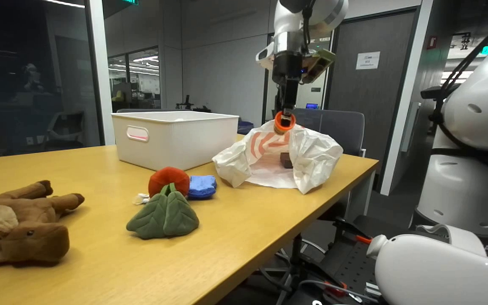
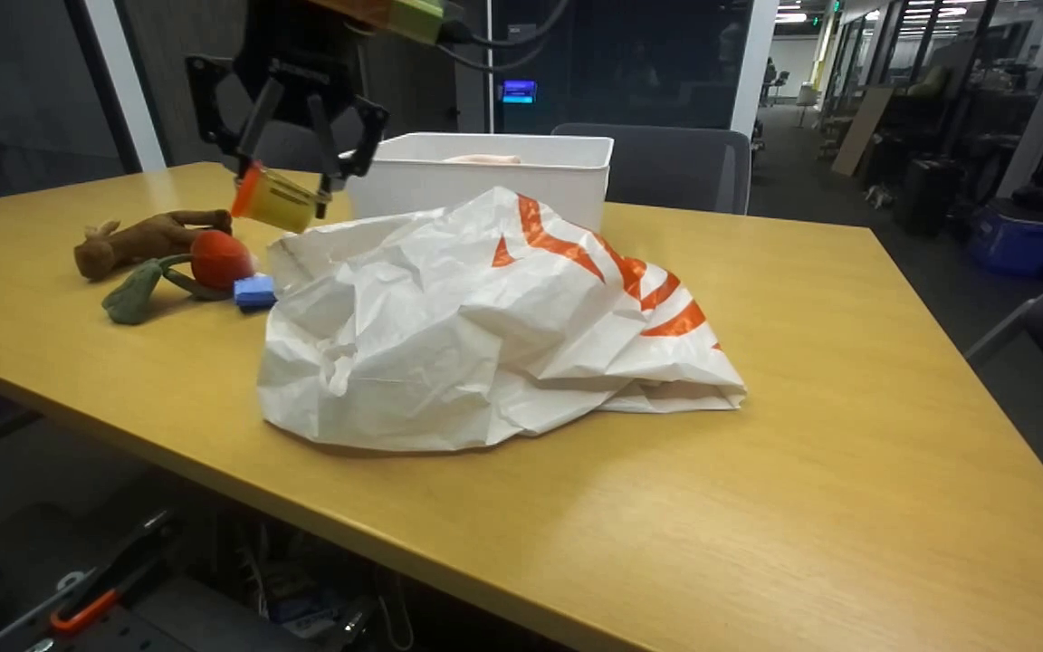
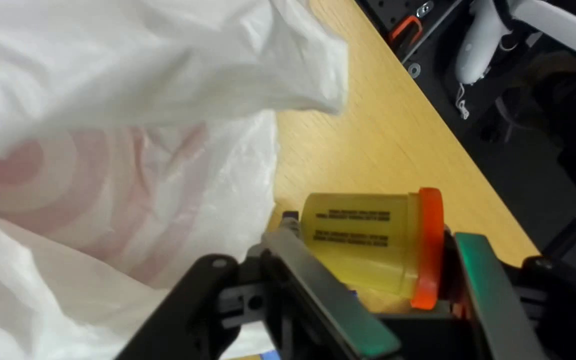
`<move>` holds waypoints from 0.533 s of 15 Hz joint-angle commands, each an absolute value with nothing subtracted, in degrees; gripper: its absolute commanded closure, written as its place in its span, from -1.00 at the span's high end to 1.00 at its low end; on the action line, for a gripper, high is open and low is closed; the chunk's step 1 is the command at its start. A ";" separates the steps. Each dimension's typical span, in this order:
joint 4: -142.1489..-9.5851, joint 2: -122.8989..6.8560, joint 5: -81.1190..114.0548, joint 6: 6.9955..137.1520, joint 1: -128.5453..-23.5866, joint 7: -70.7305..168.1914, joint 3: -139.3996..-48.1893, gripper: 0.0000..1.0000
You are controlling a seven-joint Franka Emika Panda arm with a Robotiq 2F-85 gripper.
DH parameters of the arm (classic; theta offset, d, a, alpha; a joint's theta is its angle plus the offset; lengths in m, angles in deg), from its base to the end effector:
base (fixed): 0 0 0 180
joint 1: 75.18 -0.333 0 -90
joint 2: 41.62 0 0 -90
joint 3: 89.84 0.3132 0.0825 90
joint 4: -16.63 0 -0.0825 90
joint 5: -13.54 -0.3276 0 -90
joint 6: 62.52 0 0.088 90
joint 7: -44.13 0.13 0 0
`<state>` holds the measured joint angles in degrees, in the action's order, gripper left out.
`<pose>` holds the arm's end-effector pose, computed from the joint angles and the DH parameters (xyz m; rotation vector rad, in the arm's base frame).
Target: Take all the objects out of the carrier bag
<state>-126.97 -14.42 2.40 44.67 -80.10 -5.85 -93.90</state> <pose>0.3269 0.0231 0.4370 -2.6379 -1.1543 0.0873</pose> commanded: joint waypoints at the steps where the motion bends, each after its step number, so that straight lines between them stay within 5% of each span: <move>1: -129.48 -8.28 -0.19 49.37 -87.24 -3.39 -87.20 -0.35; 8: -127.97 -18.42 7.49 77.87 -94.64 1.12 -77.63 -0.35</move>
<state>-129.03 -12.70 2.70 66.77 -94.41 -0.40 -79.04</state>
